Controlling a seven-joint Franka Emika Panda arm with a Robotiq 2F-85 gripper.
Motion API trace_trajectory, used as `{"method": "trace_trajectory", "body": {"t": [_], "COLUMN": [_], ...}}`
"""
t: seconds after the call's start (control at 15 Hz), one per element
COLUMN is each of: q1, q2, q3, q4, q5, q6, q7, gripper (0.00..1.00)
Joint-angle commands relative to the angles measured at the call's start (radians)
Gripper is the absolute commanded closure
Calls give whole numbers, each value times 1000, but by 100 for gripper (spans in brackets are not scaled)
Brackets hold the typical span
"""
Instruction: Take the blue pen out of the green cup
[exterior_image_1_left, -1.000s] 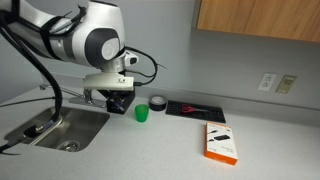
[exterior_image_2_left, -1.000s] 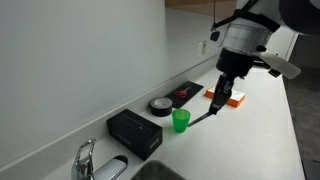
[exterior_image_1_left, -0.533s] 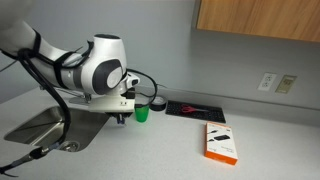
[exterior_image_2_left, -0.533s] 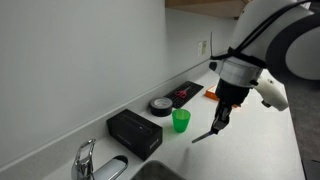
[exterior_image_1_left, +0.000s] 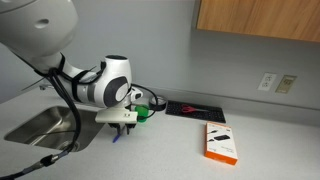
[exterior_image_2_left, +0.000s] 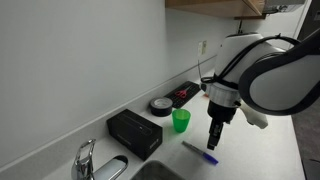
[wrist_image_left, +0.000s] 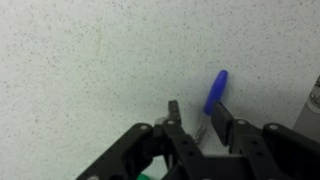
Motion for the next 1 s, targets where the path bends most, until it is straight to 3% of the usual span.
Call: {"method": "trace_trajectory", "body": {"t": [0.0, 0.27, 0.6, 0.93], "q1": [-10, -16, -24, -20], "q2": [11, 9, 12, 6], "q3": [3, 1, -1, 4], "q4": [44, 78, 133, 101], "q5": [-20, -12, 5, 0], "q6": [-58, -98, -163, -124], "q7": [22, 20, 15, 4], "gripper": [28, 1, 0, 0]}}
